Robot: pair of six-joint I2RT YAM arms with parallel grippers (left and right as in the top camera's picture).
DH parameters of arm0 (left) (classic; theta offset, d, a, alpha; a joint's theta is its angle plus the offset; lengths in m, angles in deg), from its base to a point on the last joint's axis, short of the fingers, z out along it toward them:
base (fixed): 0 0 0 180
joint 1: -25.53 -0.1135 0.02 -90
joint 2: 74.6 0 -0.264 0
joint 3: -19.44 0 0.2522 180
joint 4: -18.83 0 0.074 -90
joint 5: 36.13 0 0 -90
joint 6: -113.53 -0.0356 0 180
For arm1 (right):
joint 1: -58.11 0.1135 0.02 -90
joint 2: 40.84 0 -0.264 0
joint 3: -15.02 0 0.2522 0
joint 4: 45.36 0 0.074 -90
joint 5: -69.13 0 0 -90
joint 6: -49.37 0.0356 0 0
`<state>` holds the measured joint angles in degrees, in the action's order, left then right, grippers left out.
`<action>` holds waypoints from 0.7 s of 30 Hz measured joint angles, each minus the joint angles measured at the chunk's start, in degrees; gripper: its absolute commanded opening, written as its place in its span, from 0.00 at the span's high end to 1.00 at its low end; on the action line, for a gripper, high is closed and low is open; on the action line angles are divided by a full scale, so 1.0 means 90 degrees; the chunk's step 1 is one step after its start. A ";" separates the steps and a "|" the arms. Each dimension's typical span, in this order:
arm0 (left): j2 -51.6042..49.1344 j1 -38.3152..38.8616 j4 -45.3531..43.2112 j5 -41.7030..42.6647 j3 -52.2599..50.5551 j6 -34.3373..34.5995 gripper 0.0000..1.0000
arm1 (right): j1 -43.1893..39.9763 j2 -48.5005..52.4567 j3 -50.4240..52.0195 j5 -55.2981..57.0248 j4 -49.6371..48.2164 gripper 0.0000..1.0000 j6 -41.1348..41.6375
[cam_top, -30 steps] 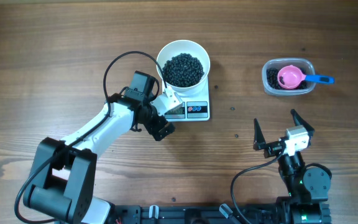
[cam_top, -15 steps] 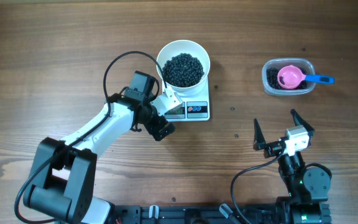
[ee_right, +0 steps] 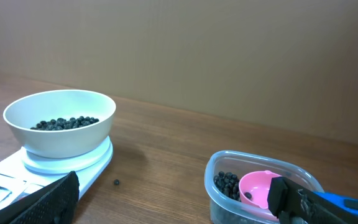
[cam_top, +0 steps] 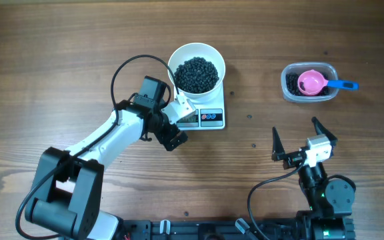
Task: Scoop item into bowl and weigh 150g on scale
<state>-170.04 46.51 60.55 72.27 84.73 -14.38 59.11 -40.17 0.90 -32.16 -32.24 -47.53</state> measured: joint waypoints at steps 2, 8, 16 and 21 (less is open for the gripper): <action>0.0000 0.0000 0.0000 0.0000 0.0000 0.0000 0.00 | 0.0000 0.0000 0.0000 0.0000 0.0000 0.00 0.0000; 0.0000 0.0000 0.0000 0.0000 0.0000 0.0000 0.00 | 0.0000 0.0000 0.0000 0.0000 0.0000 0.00 0.0000; 0.2013 0.0087 0.1562 -0.0002 0.0000 0.0107 0.00 | 0.0000 -0.0002 0.0000 0.0002 0.0005 0.00 0.0002; 0.3740 0.0177 0.2038 0.0019 -0.0007 0.0104 0.00 | 0.0000 0.0000 0.0000 0.0002 0.0002 0.00 0.0019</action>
<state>-136.38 48.10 78.89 72.44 84.67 -13.44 59.11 -40.17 0.90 -32.14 -32.22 -47.35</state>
